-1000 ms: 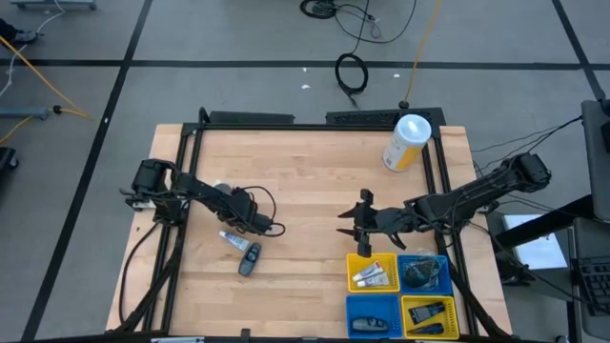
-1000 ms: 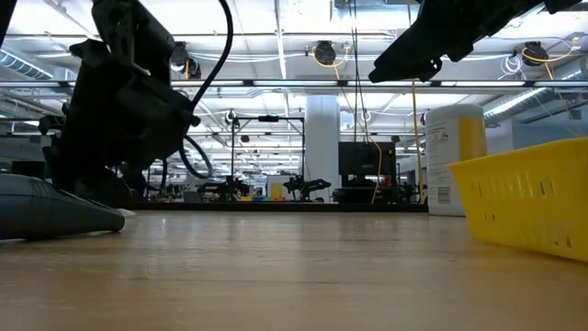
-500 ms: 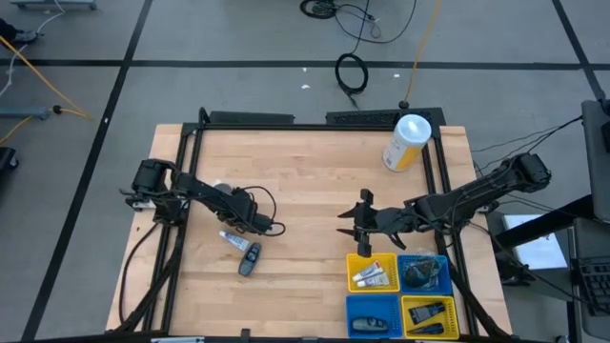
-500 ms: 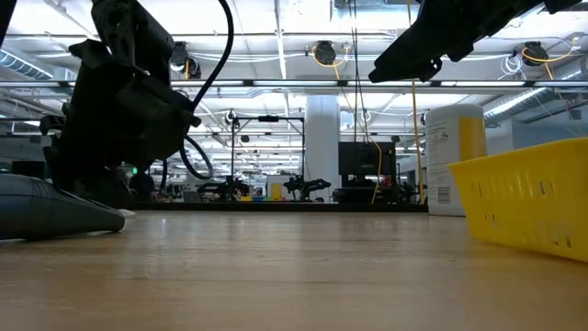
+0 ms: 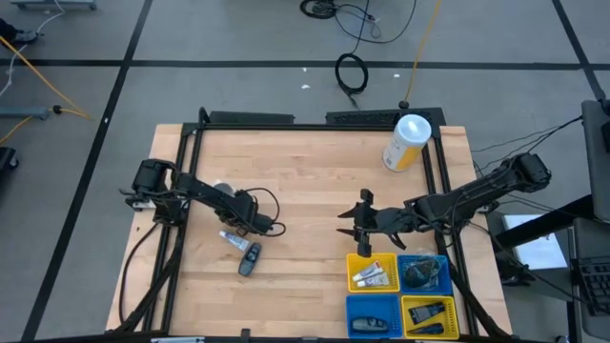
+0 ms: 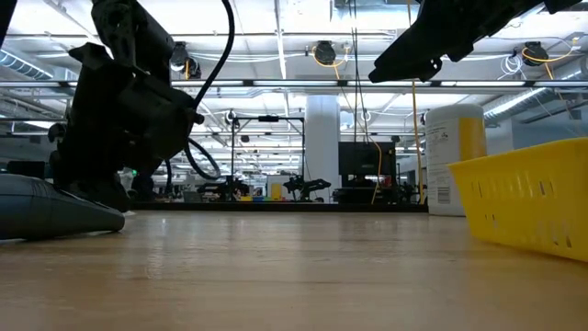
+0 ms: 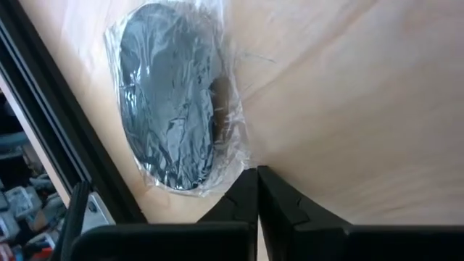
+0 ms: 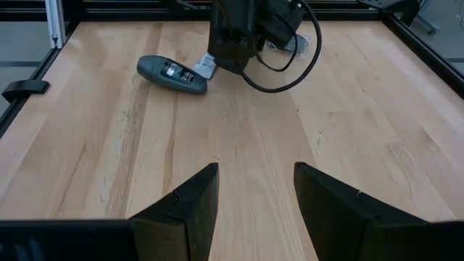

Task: Pick & Place Travel size toiletries
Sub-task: Put the black hairbrush into the top blue bin

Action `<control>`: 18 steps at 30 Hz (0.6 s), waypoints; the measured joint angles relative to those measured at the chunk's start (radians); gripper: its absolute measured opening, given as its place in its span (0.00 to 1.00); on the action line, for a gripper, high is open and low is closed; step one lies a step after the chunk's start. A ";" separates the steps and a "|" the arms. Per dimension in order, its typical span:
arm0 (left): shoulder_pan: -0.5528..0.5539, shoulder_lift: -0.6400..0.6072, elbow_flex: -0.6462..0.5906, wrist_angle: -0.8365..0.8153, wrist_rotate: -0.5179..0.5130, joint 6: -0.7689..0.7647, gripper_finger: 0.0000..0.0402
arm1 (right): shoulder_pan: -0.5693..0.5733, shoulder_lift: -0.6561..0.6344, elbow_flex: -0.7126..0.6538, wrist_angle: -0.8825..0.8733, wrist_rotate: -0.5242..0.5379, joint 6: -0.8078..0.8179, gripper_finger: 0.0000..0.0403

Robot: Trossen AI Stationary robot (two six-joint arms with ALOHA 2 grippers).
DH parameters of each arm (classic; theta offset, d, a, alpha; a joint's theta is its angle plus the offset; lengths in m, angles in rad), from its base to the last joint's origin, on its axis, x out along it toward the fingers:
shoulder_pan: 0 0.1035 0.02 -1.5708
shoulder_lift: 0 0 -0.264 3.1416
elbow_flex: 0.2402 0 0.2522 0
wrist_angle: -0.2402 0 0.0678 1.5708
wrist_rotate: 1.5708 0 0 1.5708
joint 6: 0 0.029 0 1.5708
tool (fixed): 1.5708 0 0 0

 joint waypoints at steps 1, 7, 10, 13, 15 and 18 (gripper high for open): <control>0.000 0.000 0.000 -0.001 0.000 0.008 0.01 | 0.000 0.000 0.000 0.000 0.000 0.000 0.42; 0.000 -0.007 0.007 -0.042 0.002 0.024 0.00 | 0.000 0.000 0.000 0.000 0.000 0.000 0.42; -0.001 -0.027 0.036 -0.108 0.000 0.014 0.00 | 0.000 0.000 0.000 0.000 0.000 0.000 0.42; -0.006 -0.043 0.067 -0.156 -0.012 0.004 0.00 | 0.000 0.000 0.000 0.000 0.000 0.000 0.42; -0.010 -0.058 0.079 -0.155 -0.032 0.002 0.00 | 0.000 0.000 0.000 0.001 0.000 0.000 0.42; -0.010 -0.061 0.078 -0.123 -0.039 -0.002 0.00 | 0.000 0.000 0.000 0.000 0.000 0.000 0.42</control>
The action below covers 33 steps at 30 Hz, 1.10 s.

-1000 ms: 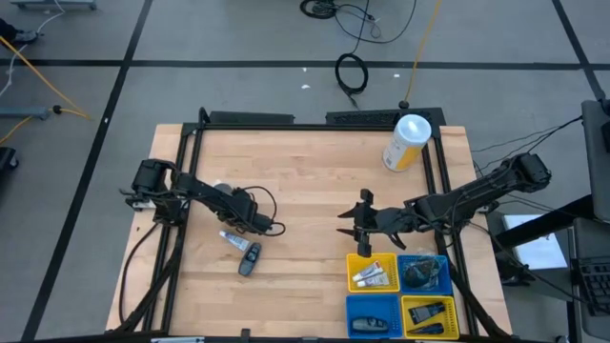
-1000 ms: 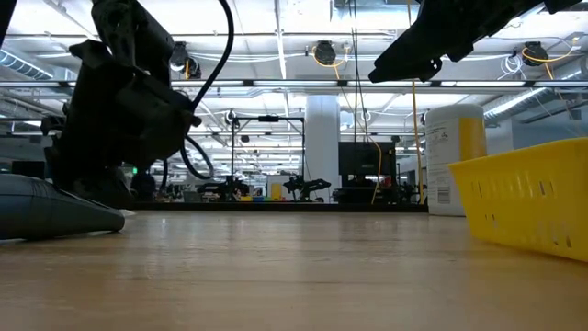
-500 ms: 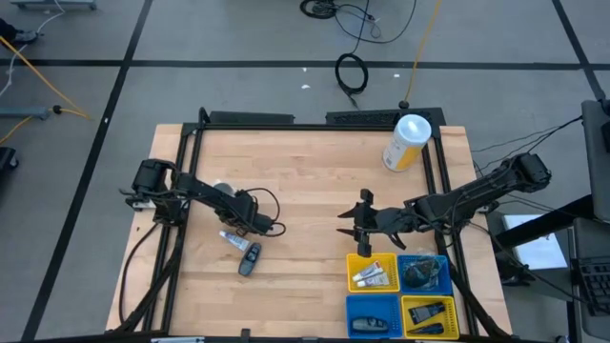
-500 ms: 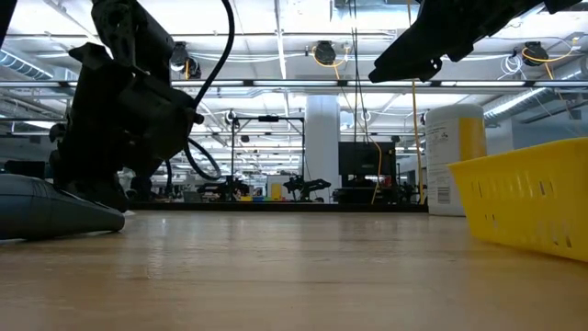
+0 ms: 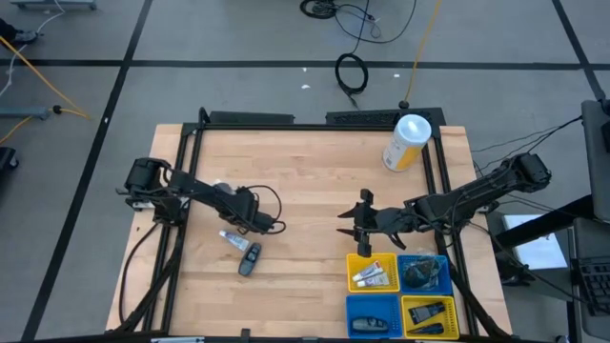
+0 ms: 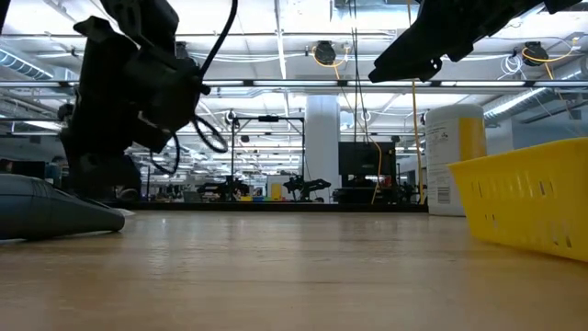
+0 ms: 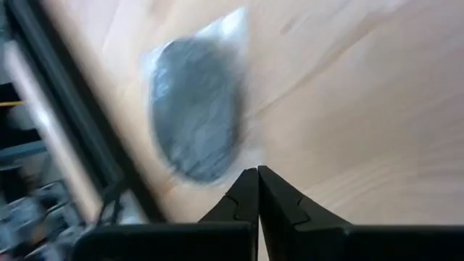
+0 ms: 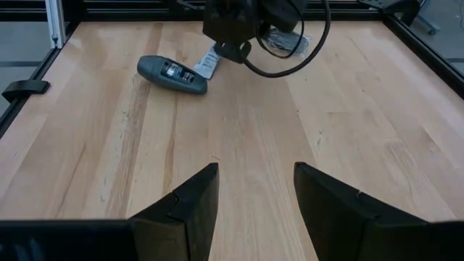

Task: Pick & Place Travel size toiletries
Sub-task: Put the black hairbrush into the top blue bin

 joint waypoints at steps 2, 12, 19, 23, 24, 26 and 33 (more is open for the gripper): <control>0.000 0.000 0.000 0.049 -0.003 0.001 0.02 | 0.000 0.000 0.000 0.000 0.000 0.000 0.42; 0.013 0.000 -0.003 0.090 -0.015 0.018 0.26 | 0.000 0.000 0.000 0.000 0.000 -0.002 0.42; 0.038 0.000 -0.039 0.090 -0.034 0.007 0.40 | 0.000 0.000 0.000 0.000 0.000 0.000 0.42; 0.058 0.000 -0.083 0.101 -0.034 -0.009 0.42 | 0.000 0.000 0.000 0.000 0.000 0.000 0.42; 0.063 0.000 -0.096 0.110 -0.034 -0.009 0.42 | 0.000 0.000 0.000 0.000 0.000 0.000 0.42; 0.071 -0.003 -0.120 0.138 -0.037 -0.015 0.42 | 0.000 0.000 0.000 0.000 0.000 0.000 0.42; 0.090 -0.005 -0.179 0.187 -0.045 -0.023 0.31 | 0.000 0.000 0.000 0.000 0.000 0.000 0.42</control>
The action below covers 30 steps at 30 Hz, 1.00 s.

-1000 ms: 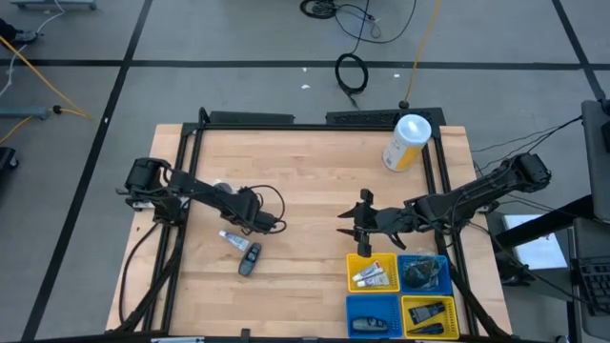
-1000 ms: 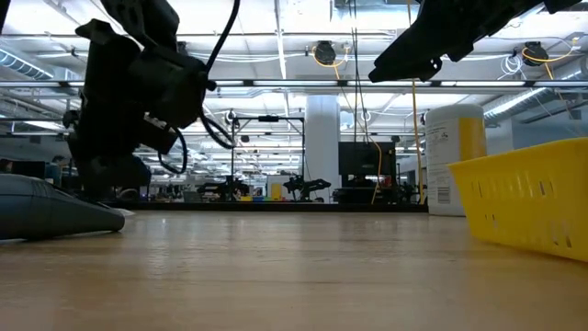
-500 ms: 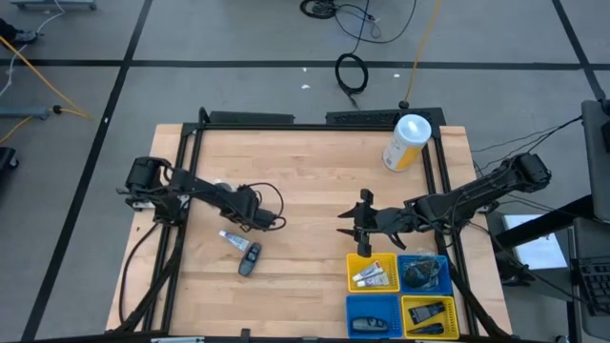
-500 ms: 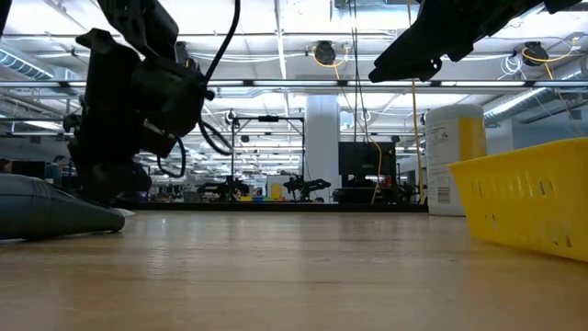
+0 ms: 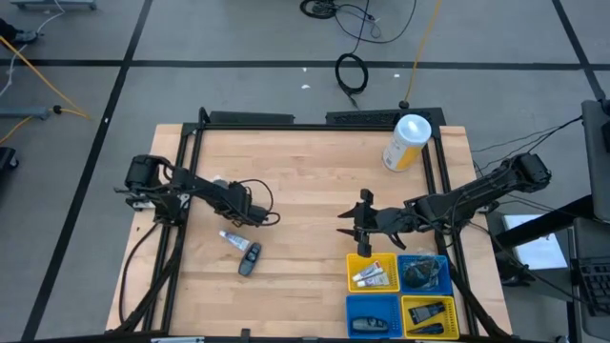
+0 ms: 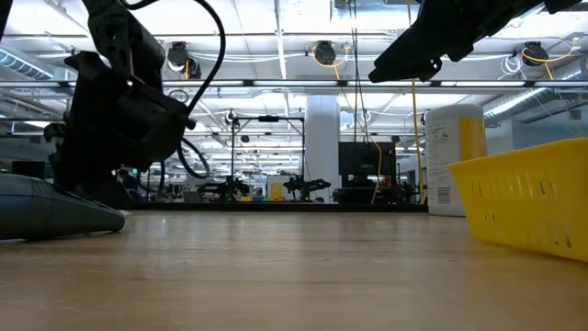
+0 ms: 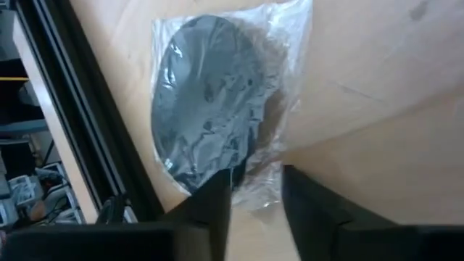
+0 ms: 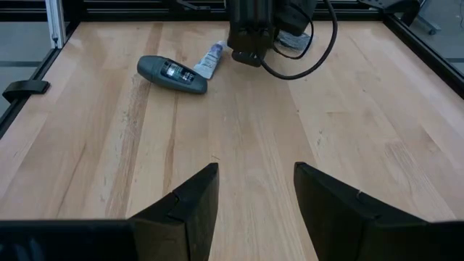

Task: Pick & Place Travel size toiletries
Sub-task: Put the black hairbrush into the top blue bin

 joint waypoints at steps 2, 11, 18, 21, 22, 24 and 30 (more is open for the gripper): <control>0.000 0.001 -0.001 0.007 0.012 0.006 0.21 | 0.000 0.000 0.000 0.000 0.000 0.000 0.42; 0.000 0.003 -0.003 0.014 0.033 0.049 0.00 | 0.000 0.000 0.000 0.000 0.000 0.000 0.42; -0.013 0.006 0.050 -0.095 0.076 0.059 0.00 | 0.000 0.000 0.000 0.000 0.000 0.000 0.42; -0.031 0.006 0.101 -0.165 0.057 0.058 0.00 | 0.000 0.000 0.000 0.000 0.001 -0.003 0.42; -0.035 0.006 0.120 -0.185 0.045 0.058 0.00 | 0.000 0.000 0.000 0.000 0.001 -0.004 0.42; -0.046 0.006 0.156 -0.224 0.033 0.058 0.00 | 0.000 0.000 0.000 0.000 0.001 -0.006 0.42; -0.086 0.006 0.281 -0.351 -0.025 0.041 0.00 | 0.000 0.000 0.000 0.000 0.002 -0.006 0.42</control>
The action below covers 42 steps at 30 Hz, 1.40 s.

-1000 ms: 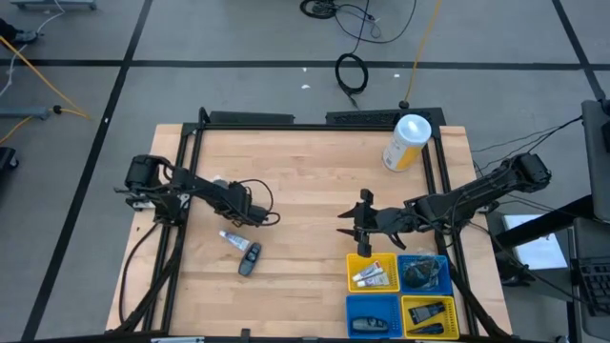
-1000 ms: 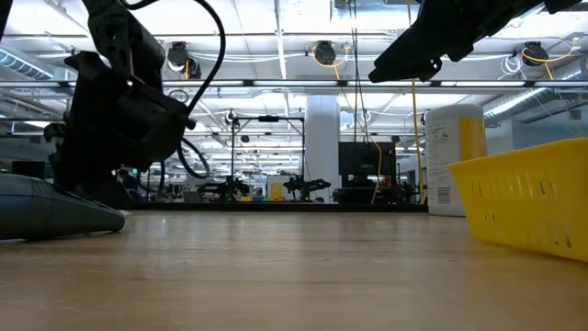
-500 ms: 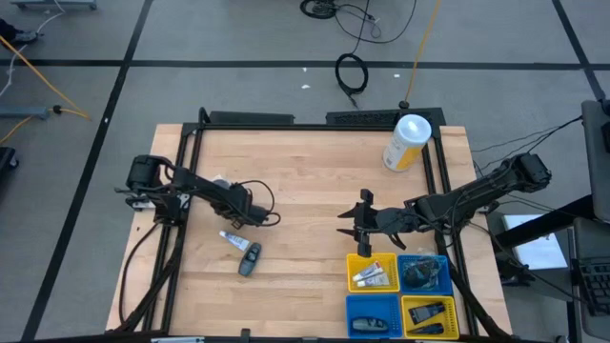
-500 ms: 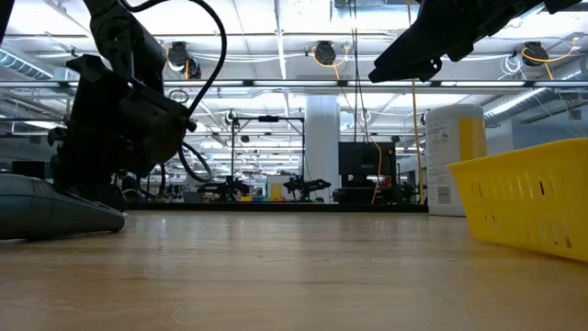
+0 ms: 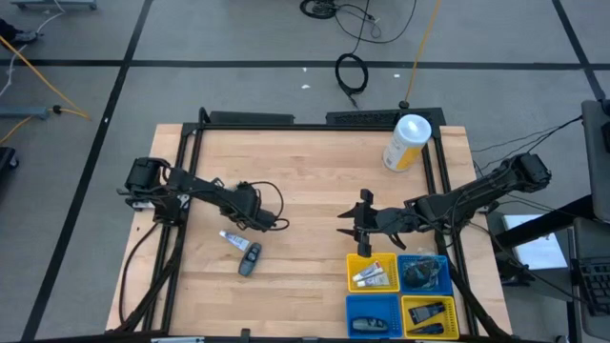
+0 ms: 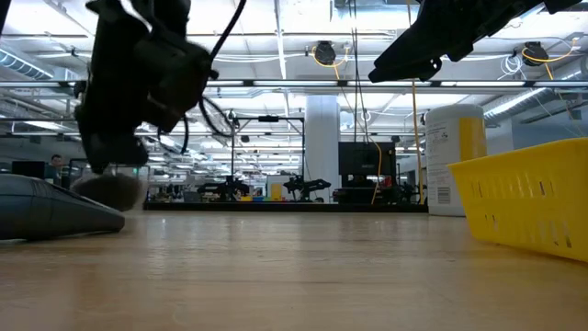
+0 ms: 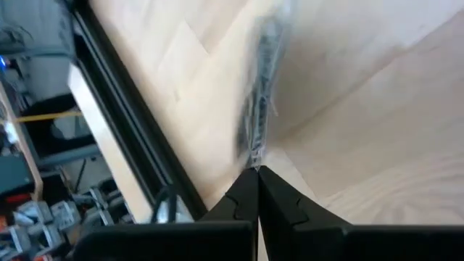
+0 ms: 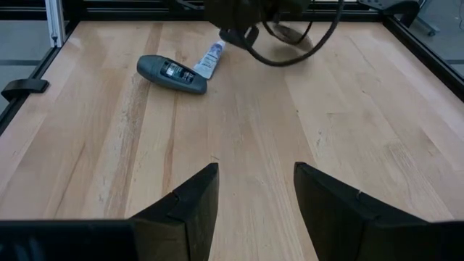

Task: Pick & Place Travel size toiletries
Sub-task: Put the black hairbrush into the top blue bin

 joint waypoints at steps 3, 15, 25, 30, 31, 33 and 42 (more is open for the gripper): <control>-0.019 0.000 0.067 -0.068 -0.028 -0.001 0.00 | 0.000 0.000 0.000 0.000 0.000 0.000 0.42; -0.108 -0.001 0.362 -0.128 -0.172 0.094 0.00 | 0.000 0.000 0.000 0.000 0.001 -0.012 0.42; -0.177 -0.002 0.511 0.006 -0.235 0.270 0.00 | 0.000 0.000 0.000 0.008 0.002 -0.032 0.42; -0.198 -0.002 0.518 0.188 -0.214 0.418 0.00 | 0.000 0.000 0.000 0.048 0.003 -0.065 0.42; -0.201 -0.002 0.518 0.218 -0.209 0.444 0.00 | 0.000 0.000 0.000 0.059 0.003 -0.073 0.42; -0.204 -0.002 0.518 0.278 -0.206 0.486 0.00 | 0.000 0.000 0.000 0.077 0.003 -0.079 0.42; -0.185 -0.002 0.518 0.509 -0.204 0.585 0.00 | 0.000 0.000 0.000 0.142 0.003 -0.079 0.42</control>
